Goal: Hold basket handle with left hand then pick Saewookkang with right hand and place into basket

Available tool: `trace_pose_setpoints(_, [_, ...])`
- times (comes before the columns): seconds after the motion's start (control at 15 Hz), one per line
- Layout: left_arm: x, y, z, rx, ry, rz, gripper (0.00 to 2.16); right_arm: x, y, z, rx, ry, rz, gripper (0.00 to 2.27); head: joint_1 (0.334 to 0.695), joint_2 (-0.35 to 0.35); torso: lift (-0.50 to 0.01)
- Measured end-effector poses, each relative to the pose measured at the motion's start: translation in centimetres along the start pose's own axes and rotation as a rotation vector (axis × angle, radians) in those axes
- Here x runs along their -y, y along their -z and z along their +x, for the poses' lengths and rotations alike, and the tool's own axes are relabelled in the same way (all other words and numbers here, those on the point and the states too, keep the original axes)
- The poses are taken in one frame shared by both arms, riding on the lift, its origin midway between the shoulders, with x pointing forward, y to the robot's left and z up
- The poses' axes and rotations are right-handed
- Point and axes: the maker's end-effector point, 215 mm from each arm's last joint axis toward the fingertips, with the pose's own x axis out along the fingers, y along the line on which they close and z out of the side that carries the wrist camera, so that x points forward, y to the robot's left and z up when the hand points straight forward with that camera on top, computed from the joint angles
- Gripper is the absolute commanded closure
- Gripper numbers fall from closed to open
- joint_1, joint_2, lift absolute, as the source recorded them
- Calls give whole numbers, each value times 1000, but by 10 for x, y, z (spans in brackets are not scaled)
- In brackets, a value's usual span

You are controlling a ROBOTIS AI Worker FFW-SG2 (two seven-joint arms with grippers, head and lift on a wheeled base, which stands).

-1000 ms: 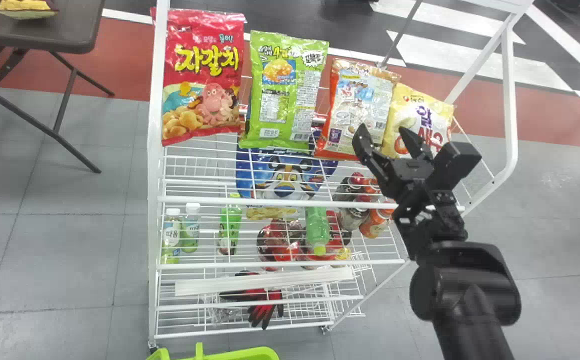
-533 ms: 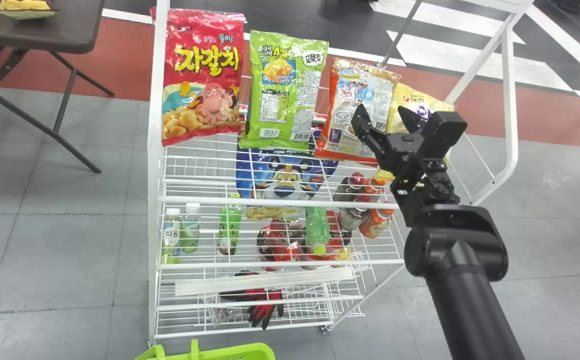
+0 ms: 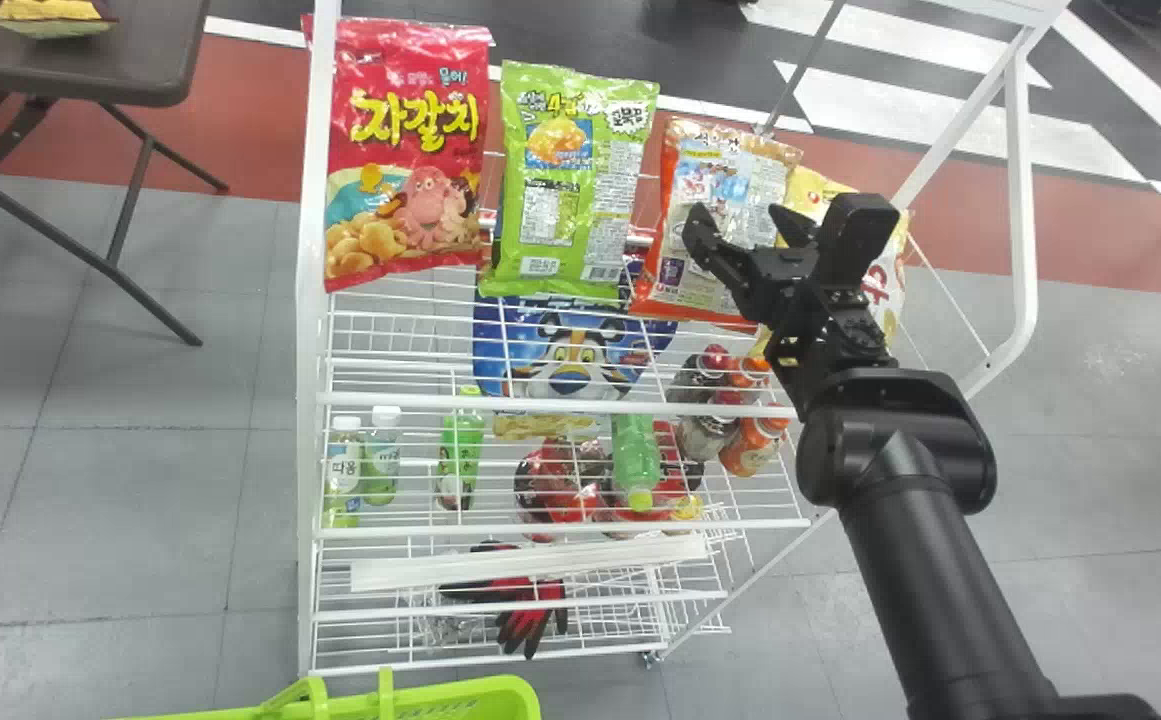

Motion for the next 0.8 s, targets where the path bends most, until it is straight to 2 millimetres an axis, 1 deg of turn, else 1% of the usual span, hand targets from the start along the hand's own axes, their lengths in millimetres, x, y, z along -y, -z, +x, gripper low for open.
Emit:
trace_pose_setpoints(0.2, [-2, -4, 0, 0, -3, 4, 1926, -10, 27, 11, -101, -9, -11, 161, 695, -350, -19])
trace_pose_setpoints(0.33, [-4, -5, -1, 0, -3, 3, 1926, -14, 40, 20, -149, -11, -27, 194, 695, -350, -19])
trace_pose_setpoints(0.4, [-5, -5, -1, 0, -2, 1, 1926, -16, 42, 25, -158, -14, -33, 390, 695, -350, -19])
trace_pose_setpoints(0.47, [-7, -5, -1, -1, -2, -3, 1926, -19, 41, 29, -163, -21, -41, 869, 695, -350, -19])
trace_pose_setpoints(0.53, [-8, -5, -1, 0, -2, -6, 1926, -23, 40, 33, -166, -34, -50, 1440, 695, -350, -19])
trace_pose_setpoints(0.6, [-9, -6, -2, 2, -3, -8, 1926, -26, 39, 35, -169, -44, -58, 2074, 695, -350, -19])
trace_pose_setpoints(0.67, [-11, -7, -3, 7, -4, -10, 1926, -29, 39, 36, -169, -47, -66, 2243, 695, -350, -19])
trace_pose_setpoints(0.8, [-13, -8, -6, 17, -9, -12, 1926, -30, 31, 36, -132, -26, -85, 2243, 695, -350, -19])
